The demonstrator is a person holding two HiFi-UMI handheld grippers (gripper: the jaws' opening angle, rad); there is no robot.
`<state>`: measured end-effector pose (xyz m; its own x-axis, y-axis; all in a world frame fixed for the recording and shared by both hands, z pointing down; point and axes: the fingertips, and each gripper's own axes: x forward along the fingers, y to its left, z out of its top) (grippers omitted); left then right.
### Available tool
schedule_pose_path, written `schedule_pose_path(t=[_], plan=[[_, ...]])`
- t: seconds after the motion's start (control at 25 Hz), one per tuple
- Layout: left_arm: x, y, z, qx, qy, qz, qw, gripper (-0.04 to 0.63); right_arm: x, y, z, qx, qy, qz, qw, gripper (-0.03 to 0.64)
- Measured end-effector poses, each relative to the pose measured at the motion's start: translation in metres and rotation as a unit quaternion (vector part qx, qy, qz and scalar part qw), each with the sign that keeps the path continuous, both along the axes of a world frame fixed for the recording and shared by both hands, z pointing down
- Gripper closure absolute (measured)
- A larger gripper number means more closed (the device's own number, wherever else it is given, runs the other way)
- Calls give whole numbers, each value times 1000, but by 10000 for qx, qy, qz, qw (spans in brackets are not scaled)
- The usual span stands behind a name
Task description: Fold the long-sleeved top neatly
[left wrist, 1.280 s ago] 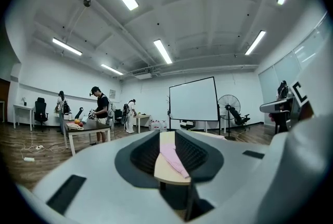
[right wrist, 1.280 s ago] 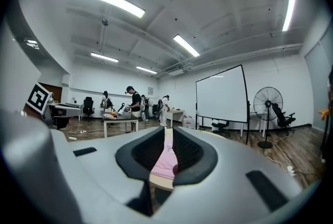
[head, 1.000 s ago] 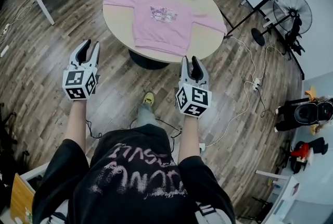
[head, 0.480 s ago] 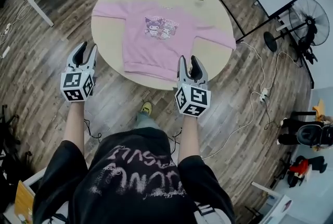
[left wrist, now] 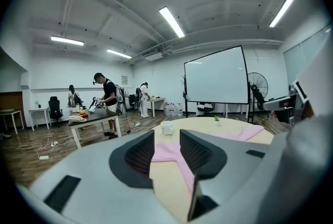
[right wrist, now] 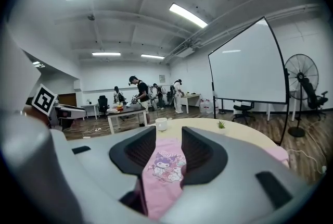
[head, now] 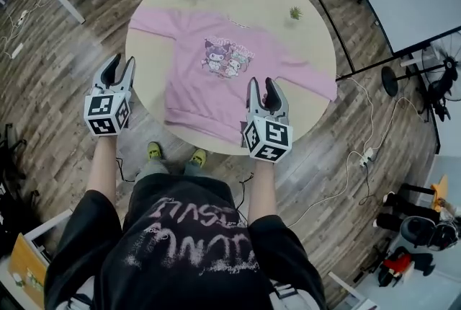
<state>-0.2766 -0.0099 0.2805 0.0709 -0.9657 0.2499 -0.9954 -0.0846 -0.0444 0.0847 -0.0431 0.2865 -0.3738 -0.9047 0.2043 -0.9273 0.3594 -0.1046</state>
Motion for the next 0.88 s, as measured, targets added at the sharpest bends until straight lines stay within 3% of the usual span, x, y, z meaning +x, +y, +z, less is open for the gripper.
schedule_pose_path(t=[0.44, 0.88], plan=[[-49, -70, 45, -244, 152, -77, 9996, 445, -53, -75, 25, -212, 284, -146, 9993, 457], [-160, -152, 126, -703, 347, -252, 9966, 445, -165, -161, 76, -698, 635, -419, 9947, 457]])
